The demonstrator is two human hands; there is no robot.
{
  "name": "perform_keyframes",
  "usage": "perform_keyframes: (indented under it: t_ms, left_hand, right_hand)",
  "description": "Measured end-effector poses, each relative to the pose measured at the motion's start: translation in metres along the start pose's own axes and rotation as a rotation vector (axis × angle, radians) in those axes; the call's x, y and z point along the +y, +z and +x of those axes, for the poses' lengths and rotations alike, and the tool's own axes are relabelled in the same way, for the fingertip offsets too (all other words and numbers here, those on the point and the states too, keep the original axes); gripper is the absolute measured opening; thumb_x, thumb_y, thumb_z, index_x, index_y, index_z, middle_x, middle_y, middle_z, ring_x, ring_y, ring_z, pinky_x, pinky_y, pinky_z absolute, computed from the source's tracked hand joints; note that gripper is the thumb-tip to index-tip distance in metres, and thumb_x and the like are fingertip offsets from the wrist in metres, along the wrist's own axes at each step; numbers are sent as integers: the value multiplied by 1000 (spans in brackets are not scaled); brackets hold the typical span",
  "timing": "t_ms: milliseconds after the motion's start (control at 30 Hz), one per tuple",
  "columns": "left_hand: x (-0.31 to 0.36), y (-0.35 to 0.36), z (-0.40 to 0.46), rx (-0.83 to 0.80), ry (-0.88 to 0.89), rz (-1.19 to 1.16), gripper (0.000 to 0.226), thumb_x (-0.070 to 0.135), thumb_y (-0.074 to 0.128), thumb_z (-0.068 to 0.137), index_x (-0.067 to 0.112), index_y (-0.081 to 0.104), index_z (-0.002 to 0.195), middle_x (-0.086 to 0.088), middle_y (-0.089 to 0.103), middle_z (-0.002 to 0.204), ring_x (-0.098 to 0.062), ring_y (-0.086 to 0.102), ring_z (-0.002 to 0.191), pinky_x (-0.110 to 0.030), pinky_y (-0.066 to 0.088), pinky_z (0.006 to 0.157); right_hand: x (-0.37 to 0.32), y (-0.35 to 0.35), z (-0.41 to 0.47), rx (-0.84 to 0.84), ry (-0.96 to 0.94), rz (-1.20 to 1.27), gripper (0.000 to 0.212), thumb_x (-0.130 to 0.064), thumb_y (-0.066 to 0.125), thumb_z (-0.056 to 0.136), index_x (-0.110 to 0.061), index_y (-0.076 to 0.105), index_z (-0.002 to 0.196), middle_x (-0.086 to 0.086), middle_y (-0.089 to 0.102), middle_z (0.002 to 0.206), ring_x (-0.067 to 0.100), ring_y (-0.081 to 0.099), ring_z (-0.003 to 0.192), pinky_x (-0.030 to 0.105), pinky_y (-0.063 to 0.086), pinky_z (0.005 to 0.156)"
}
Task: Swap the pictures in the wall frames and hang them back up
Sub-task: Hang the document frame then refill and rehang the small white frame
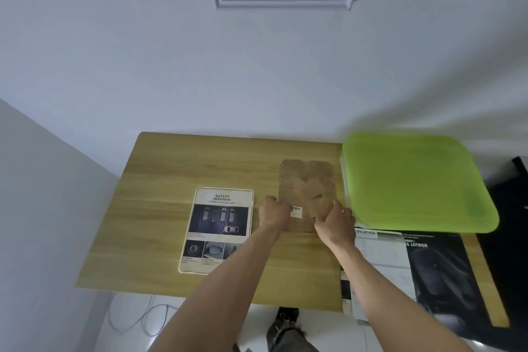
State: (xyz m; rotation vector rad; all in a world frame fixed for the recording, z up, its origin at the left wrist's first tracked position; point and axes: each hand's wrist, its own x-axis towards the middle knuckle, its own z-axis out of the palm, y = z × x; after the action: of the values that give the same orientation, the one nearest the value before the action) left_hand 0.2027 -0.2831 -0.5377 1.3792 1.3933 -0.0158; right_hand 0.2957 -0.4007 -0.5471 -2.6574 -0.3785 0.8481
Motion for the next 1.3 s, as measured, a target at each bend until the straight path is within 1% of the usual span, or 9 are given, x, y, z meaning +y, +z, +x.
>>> perform_keyframes:
  t_ms: [167,300,500,600,767,867,1000,1200,1300]
  left_hand:
    - [2,-15,6,19,-26,-46,25,8,67,76,8,67,101,-8,69,99,-26,65,90,-33,56,69]
    - [1,-37,9,50,15,-1,26,3,64,71,14,70,95,-6,72,92,-23,68,88,-31,56,73]
    - [-16,-88,8,77,150,116,30,2,62,81,14,66,108,-6,70,96,-24,67,88,-36,59,74]
    - [-34,-126,5,100,161,131,31,6,62,80,18,68,107,-6,71,96,-25,69,86,-41,61,72]
    - [-77,-189,1,99,142,113,36,2,66,73,15,69,107,-2,72,96,-19,66,85,-31,56,68]
    - [-105,-213,-3,83,146,91,32,2,68,73,16,69,102,1,68,83,-13,61,72,-25,45,58]
    - [-134,-228,-2,74,175,112,32,2,68,72,15,72,101,9,61,63,-13,59,65,-25,45,59]
    - [-152,-226,-4,56,230,149,34,1,66,74,17,72,104,1,67,80,-15,60,75,-18,39,56]
    - [-154,-224,-2,50,239,144,36,0,65,73,17,73,104,3,65,74,-13,58,70,-18,40,55]
  right_hand:
    - [-2,-1,12,-7,112,278,64,-37,52,82,-11,41,140,17,59,120,36,60,107,49,54,87]
    - [-8,-3,1,-17,148,408,51,-35,57,80,-13,58,126,5,66,102,26,62,89,39,54,79]
    - [-33,8,-25,-72,17,562,52,-19,70,85,-14,54,133,1,62,120,18,57,100,30,42,81]
    - [-49,26,-42,-132,-49,607,46,-14,71,84,-17,56,128,-2,67,114,16,64,96,30,48,75]
    - [-70,69,-78,-201,-124,534,55,-8,72,83,-20,57,135,-6,66,105,15,66,96,36,55,89]
    - [-79,92,-99,-184,-148,526,51,-7,74,82,-19,62,130,-14,67,91,11,66,91,25,50,84]
    - [-79,112,-118,-155,-136,494,55,-6,77,81,-15,60,133,-7,67,96,16,65,100,29,50,94]
    - [-77,119,-133,-68,-97,470,49,-1,74,83,-16,62,128,-1,68,99,7,63,81,11,43,65]
    - [-75,120,-139,-38,-79,468,47,1,73,82,-15,64,125,-5,66,88,10,62,80,16,44,69]
